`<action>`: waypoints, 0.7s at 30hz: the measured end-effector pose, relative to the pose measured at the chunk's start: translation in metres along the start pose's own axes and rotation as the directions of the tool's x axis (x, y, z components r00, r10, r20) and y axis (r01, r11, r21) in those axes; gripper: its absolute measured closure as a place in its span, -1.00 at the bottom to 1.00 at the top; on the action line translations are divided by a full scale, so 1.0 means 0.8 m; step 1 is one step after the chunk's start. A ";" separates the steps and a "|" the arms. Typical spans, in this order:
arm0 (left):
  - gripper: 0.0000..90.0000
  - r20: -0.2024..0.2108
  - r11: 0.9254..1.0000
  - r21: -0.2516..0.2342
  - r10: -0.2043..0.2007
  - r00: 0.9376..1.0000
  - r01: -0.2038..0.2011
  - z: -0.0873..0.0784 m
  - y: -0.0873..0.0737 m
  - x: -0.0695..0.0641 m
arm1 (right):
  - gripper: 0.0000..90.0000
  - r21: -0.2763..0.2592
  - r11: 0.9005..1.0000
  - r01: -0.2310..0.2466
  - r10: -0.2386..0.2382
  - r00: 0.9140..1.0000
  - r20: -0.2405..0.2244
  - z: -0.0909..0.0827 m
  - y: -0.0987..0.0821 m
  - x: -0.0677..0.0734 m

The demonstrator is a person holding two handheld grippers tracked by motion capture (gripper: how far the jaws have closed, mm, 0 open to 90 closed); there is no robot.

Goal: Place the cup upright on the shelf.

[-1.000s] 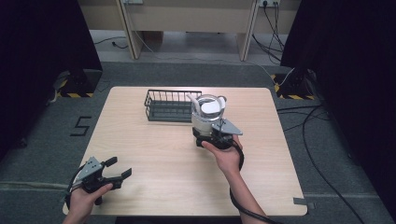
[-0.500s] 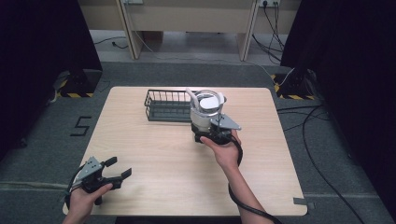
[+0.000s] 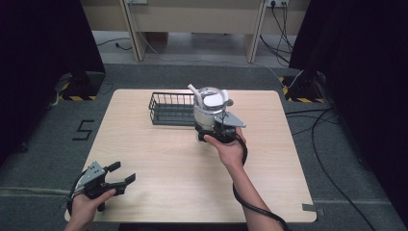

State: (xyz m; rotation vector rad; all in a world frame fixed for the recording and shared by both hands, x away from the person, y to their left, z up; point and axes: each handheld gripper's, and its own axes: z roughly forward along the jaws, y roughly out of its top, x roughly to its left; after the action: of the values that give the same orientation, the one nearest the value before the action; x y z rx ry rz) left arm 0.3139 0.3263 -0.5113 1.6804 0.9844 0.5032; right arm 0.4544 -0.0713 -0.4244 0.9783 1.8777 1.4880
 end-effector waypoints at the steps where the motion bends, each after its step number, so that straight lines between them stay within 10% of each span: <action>1: -0.67 0.000 1.000 0.000 0.000 1.000 0.000 0.000 0.000 0.000 | -0.76 0.001 1.000 0.001 -0.001 1.000 0.000 0.001 0.001 0.000; 21: -0.67 0.003 1.000 -0.004 -0.003 1.000 0.003 0.000 0.000 0.000 | -0.76 -0.004 1.000 0.007 -0.007 1.000 0.006 0.013 0.018 -0.002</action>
State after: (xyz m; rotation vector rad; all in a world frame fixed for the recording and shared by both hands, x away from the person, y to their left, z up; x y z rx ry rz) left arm 0.3142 0.3259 -0.5111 1.6754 0.9829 0.5007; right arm 0.4663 -0.0646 -0.4131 0.9727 1.8712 1.4825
